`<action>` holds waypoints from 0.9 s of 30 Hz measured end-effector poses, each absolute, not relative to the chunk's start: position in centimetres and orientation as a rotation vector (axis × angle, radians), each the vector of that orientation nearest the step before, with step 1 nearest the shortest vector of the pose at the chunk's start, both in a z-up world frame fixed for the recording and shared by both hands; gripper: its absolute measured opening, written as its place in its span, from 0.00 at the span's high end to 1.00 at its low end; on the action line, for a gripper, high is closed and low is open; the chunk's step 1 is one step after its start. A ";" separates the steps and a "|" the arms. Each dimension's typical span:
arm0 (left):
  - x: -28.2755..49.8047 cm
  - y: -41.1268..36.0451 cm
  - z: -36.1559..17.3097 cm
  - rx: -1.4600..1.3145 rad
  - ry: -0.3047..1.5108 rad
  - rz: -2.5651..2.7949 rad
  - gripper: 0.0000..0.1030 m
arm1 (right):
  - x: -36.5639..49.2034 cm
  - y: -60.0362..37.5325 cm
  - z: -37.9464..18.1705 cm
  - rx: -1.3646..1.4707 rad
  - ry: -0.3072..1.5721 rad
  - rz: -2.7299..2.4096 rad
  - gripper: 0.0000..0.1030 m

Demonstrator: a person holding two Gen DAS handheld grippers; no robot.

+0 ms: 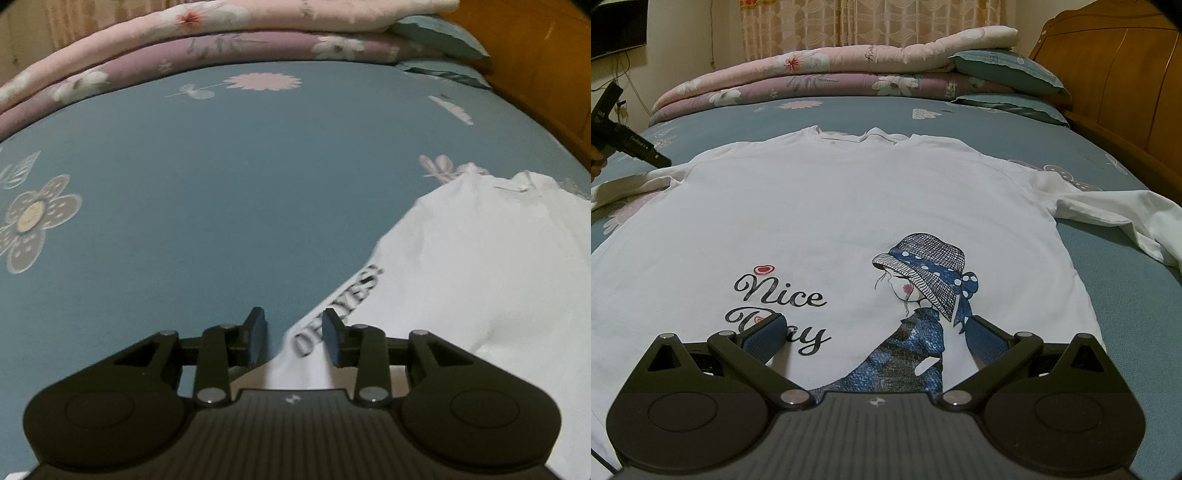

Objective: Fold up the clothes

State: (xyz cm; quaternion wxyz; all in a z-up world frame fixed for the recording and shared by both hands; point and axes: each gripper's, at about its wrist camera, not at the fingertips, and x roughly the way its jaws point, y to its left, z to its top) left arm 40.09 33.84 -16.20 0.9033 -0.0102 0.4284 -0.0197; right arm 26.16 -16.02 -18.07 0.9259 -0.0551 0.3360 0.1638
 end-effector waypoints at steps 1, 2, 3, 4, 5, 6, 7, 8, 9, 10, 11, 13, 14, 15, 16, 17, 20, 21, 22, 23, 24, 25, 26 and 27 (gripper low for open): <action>39.8 34.1 -16.1 -0.034 0.878 -0.034 0.66 | 26.2 -16.0 -18.1 -0.113 0.689 0.336 0.00; 39.3 34.2 -15.8 -0.051 0.861 -0.032 0.65 | 26.2 -16.0 -18.1 -0.113 0.689 0.335 0.00; 38.8 34.3 -15.4 -0.062 0.847 -0.033 0.62 | 26.2 -16.0 -18.1 -0.113 0.689 0.335 0.00; 38.2 34.3 -15.1 -0.065 0.839 -0.037 0.60 | 26.2 -16.0 -18.1 -0.114 0.689 0.335 0.00; 37.6 34.2 -14.7 -0.060 0.833 -0.040 0.56 | 26.2 -16.0 -18.1 -0.115 0.689 0.334 0.00; 36.9 34.0 -14.4 -0.051 0.826 -0.044 0.53 | 26.2 -16.0 -18.1 -0.116 0.689 0.334 0.00; 36.0 33.6 -14.0 -0.033 0.817 -0.050 0.53 | 26.2 -16.0 -18.1 -0.117 0.689 0.334 0.00; 35.0 33.1 -13.6 -0.013 0.805 -0.056 0.52 | 26.2 -16.0 -18.1 -0.117 0.689 0.333 0.00; 33.9 32.7 -13.2 0.004 0.788 -0.067 0.48 | 26.2 -16.0 -18.1 -0.118 0.689 0.333 0.00; 32.9 32.3 -12.9 0.013 0.774 -0.081 0.45 | 26.2 -16.0 -18.1 -0.118 0.689 0.333 0.00; 31.8 32.0 -12.6 0.021 0.761 -0.094 0.36 | 26.2 -16.0 -18.1 -0.118 0.689 0.333 0.00; 30.1 31.8 -12.6 0.019 0.757 -0.093 0.29 | 26.2 -16.0 -18.1 -0.118 0.688 0.333 0.00; 29.3 31.8 -12.7 0.014 0.760 -0.085 0.29 | 26.2 -16.0 -18.1 -0.118 0.688 0.333 0.00; 28.6 31.8 -12.8 0.009 0.763 -0.078 0.28 | 26.2 -16.0 -18.1 -0.119 0.688 0.333 0.00; 27.8 31.8 -13.0 0.000 0.768 -0.072 0.28 | 26.1 -16.0 -18.1 -0.119 0.688 0.333 0.00; 27.2 31.9 -13.3 -0.014 0.776 -0.066 0.28 | 26.2 -16.0 -18.1 -0.120 0.687 0.333 0.00; 25.3 32.3 -14.1 -0.036 0.797 -0.038 0.28 | 26.2 -15.9 -18.1 -0.121 0.688 0.329 0.00; 24.9 32.3 -14.3 -0.037 0.809 -0.026 0.28 | 26.1 -15.9 -18.1 -0.123 0.689 0.322 0.00; 24.4 32.4 -14.5 -0.037 0.820 -0.013 0.28 | 26.1 -15.8 -18.1 -0.126 0.690 0.315 0.00; 23.9 32.5 -14.6 -0.037 0.827 -0.005 0.27 | 26.1 -15.7 -18.0 -0.128 0.694 0.306 0.00; 23.5 32.6 -14.8 -0.038 0.833 0.002 0.25 | 26.2 -15.5 -18.0 -0.131 0.701 0.293 0.00; 23.0 32.7 -14.9 -0.038 0.839 0.010 0.24 | 26.3 -15.3 -17.9 -0.134 0.709 0.278 0.00; 22.6 32.7 -15.0 -0.037 0.843 0.017 0.23 | 26.4 -15.1 -17.7 -0.138 0.724 0.266 0.00; 22.1 32.8 -15.1 -0.035 0.841 0.026 0.23 | 26.6 -14.9 -17.5 -0.142 0.744 0.255 0.00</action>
